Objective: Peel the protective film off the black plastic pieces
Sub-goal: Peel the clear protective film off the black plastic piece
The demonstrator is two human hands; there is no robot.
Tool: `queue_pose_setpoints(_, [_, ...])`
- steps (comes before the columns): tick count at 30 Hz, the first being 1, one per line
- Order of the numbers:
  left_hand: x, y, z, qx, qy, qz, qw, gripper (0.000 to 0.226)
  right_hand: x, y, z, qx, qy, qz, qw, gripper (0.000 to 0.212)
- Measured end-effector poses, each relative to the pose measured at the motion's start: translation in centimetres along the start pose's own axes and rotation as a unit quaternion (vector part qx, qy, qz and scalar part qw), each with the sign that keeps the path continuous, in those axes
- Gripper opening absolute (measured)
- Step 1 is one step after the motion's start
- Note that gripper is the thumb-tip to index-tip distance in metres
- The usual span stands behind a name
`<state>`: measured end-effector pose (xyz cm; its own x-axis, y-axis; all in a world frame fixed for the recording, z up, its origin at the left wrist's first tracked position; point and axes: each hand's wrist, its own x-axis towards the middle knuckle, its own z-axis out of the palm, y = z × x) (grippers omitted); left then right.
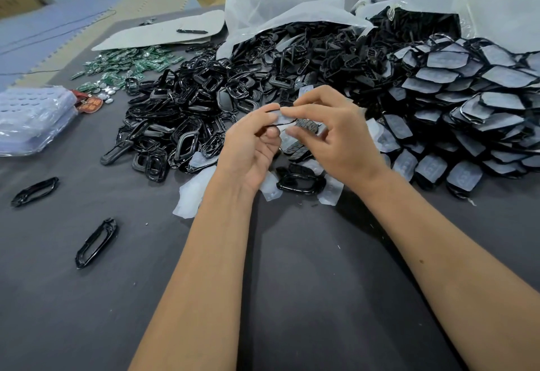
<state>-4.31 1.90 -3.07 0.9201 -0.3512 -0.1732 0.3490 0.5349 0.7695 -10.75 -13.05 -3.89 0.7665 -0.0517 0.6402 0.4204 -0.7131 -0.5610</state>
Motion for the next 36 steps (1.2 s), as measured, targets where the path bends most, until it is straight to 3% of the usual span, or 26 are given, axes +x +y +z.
queue_pose_setpoints(2, [-0.1, 0.1, -0.1, 0.001, -0.008, -0.012, 1.0, 0.012, 0.1, 0.2, 0.0, -0.032, 0.025, -0.013, 0.999, 0.019])
queue_pose_setpoints(5, [-0.1, 0.1, -0.1, -0.009, -0.02, -0.019, 1.0, 0.038, 0.1, 0.0, 0.2, 0.004, 0.065, 0.033, 0.997, 0.012])
queue_pose_setpoints(8, [-0.2, -0.5, 0.4, 0.047, -0.013, 0.015, 0.999, 0.015, 0.2, -0.5, 0.3, 0.119, 0.092, 0.159, 0.976, 0.004])
queue_pose_setpoints(12, [-0.4, -0.8, 0.6, 0.099, 0.002, 0.028, 0.995, 0.014, 0.5, -0.8, 0.2, 0.343, 0.05, 0.307, 0.886, 0.015])
queue_pose_setpoints(15, [-0.4, -0.7, 0.6, 0.085, 0.002, 0.029, 0.996, 0.016, 0.6, -0.6, 0.2, 0.424, 0.023, 0.345, 0.837, 0.016])
queue_pose_setpoints(23, [-0.3, -1.1, 1.0, 0.073, 0.03, 0.024, 0.997, 0.012, 0.4, -0.1, 0.2, 0.428, 0.041, 0.326, 0.842, 0.023])
queue_pose_setpoints(30, [-0.4, -1.2, 1.1, 0.087, -0.005, 0.044, 0.995, 0.018, 0.4, 0.0, 0.1, 0.396, 0.067, 0.298, 0.866, 0.025])
queue_pose_setpoints(36, [-0.4, -1.0, 0.8, 0.093, -0.012, 0.054, 0.994, 0.022, 0.5, -0.1, -0.3, 0.44, 0.031, 0.321, 0.838, 0.026])
